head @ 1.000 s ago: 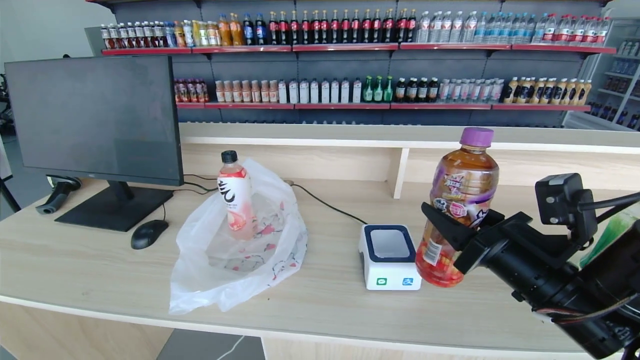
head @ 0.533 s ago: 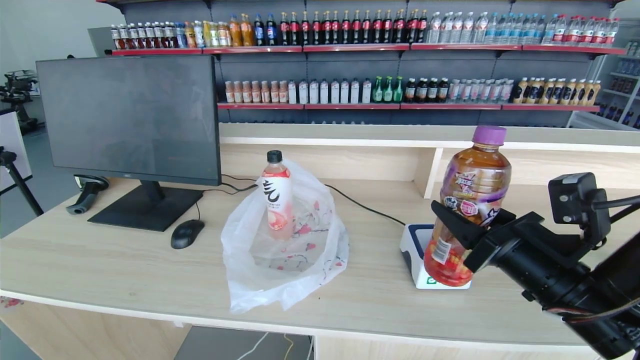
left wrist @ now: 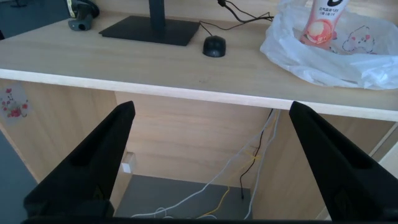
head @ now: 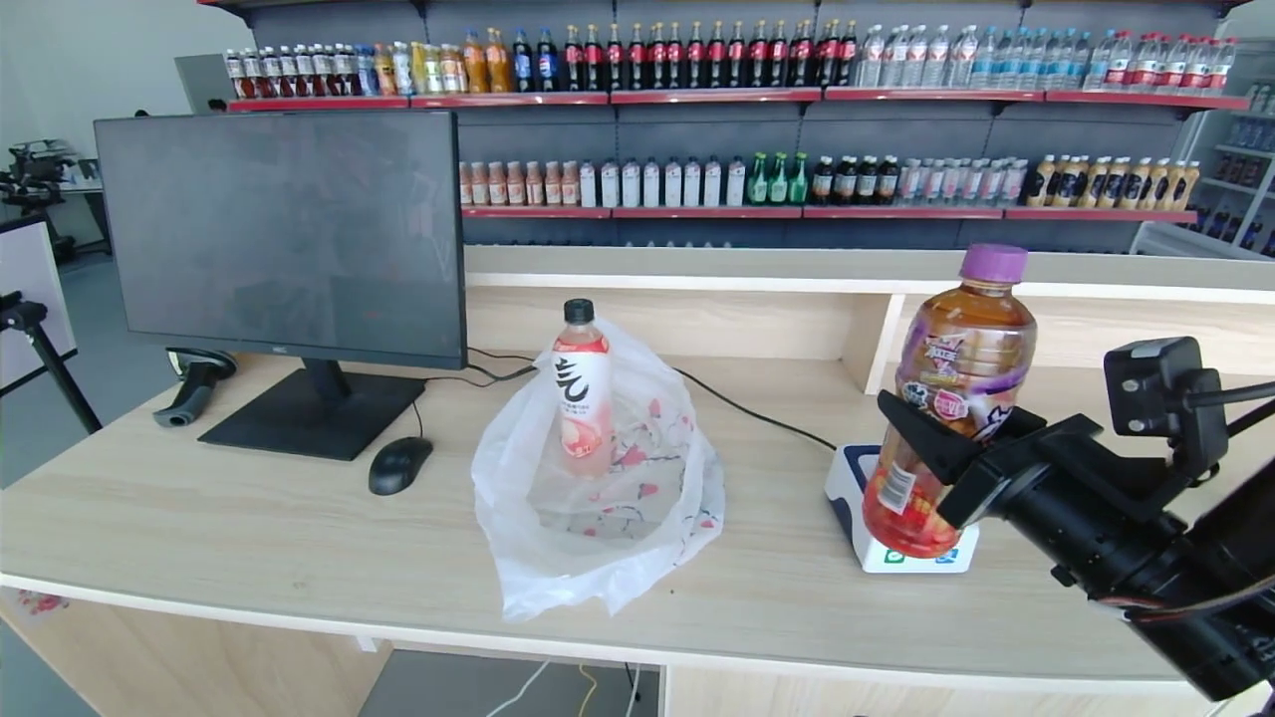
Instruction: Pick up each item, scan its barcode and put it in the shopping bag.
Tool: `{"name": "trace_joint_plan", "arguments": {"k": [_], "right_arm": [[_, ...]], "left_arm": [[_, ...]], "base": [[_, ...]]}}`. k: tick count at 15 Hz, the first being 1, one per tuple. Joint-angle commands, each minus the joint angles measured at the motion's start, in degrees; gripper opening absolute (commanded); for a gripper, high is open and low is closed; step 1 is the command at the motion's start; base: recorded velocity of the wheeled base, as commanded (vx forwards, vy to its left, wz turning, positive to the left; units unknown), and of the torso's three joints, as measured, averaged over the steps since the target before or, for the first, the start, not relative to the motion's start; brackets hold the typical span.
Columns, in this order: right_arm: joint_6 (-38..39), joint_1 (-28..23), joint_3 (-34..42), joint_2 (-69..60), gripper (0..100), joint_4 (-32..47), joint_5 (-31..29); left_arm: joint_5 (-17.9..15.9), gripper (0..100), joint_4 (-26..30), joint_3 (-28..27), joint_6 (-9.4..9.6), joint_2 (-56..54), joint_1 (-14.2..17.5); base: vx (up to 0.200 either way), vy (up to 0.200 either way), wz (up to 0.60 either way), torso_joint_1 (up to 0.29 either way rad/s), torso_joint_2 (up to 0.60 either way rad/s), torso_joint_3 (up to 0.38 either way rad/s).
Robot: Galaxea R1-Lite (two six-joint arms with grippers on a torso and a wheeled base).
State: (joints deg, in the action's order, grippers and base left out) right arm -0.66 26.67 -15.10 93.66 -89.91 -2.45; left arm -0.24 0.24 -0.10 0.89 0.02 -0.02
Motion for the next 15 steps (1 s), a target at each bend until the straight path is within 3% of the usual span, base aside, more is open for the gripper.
{"name": "trace_joint_plan", "arguments": {"k": [1,3,5,9,15], "right_arm": [[-2.6,-0.2,-3.1,2.0,0,-0.1,0.1],[-8.4,-1.3,-3.3,3.5,0,-0.1,2.1],[-25.7,-3.6,-3.9,3.9,0,-0.1,12.9],[-43.3,-7.3,-11.4,8.8,0,-0.1,22.2],[-60.9,-10.6,-9.8,8.6,0,-0.1,26.1]], "left_arm": [[0.0,100,-0.1,0.0,-0.01,0.0,0.0],[0.0,100,0.0,0.0,-0.01,0.0,0.0],[0.1,100,0.0,0.0,-0.1,0.0,0.0],[0.0,100,0.0,0.0,-0.01,0.0,-0.1],[0.0,100,0.0,0.0,-0.1,0.0,0.0]], "base": [[0.0,0.0,0.0,0.0,0.0,0.0],[0.0,0.0,0.0,0.0,0.0,0.0],[0.0,0.0,0.0,0.0,0.0,0.0],[0.0,0.0,0.0,0.0,0.0,0.0],[0.0,0.0,0.0,0.0,0.0,0.0]]}}
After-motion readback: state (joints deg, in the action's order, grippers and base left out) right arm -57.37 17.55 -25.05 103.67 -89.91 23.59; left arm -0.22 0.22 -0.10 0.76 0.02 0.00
